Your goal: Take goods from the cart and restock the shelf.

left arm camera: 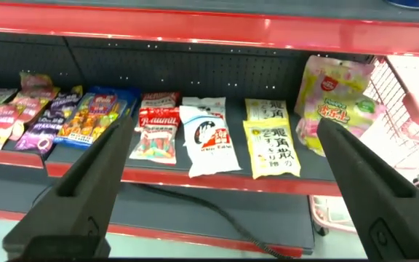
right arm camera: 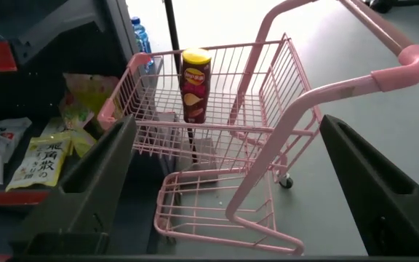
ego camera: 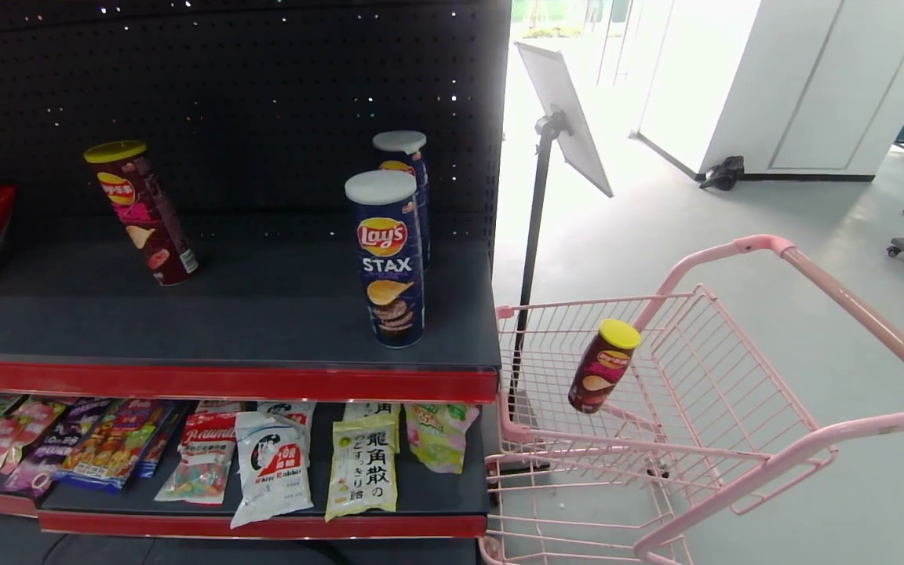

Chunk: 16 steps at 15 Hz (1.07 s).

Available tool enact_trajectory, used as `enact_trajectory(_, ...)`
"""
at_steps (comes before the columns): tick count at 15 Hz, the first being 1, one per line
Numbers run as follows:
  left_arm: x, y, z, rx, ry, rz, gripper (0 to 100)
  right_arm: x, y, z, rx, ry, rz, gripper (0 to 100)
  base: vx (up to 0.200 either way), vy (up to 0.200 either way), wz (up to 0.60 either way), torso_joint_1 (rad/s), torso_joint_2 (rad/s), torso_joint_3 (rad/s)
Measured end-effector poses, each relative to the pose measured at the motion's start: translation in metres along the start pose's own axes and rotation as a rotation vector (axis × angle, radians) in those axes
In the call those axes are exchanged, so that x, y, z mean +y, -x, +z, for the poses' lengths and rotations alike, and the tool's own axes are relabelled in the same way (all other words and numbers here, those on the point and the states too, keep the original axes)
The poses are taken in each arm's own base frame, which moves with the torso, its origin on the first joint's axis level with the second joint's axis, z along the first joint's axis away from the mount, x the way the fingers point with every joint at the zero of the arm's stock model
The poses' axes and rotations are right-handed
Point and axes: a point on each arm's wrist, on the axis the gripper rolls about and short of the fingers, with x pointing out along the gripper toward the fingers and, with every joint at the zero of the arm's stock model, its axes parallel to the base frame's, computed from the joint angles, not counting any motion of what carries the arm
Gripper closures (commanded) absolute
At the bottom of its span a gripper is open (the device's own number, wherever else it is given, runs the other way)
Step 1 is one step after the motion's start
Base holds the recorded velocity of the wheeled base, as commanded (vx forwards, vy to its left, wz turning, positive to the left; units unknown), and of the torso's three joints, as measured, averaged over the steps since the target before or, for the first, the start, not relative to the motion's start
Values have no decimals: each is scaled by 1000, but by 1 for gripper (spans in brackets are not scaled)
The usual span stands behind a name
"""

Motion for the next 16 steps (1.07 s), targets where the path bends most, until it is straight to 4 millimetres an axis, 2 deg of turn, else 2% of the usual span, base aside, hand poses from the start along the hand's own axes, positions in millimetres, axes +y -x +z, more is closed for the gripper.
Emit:
enact_trajectory(3, 0, 0, 0, 1, 0, 0, 0, 0, 0, 0, 0, 0, 1, 0, 0, 0, 0, -47, 122, 72)
enact_trajectory(9, 0, 0, 0, 1, 0, 0, 0, 0, 0, 0, 0, 0, 1, 0, 0, 0, 0, -155, 372, 206)
enact_trajectory(16, 0, 0, 0, 2, -1, -1, 0, 0, 0, 0, 0, 0, 2, 0, 0, 0, 0, -214, 535, 320)
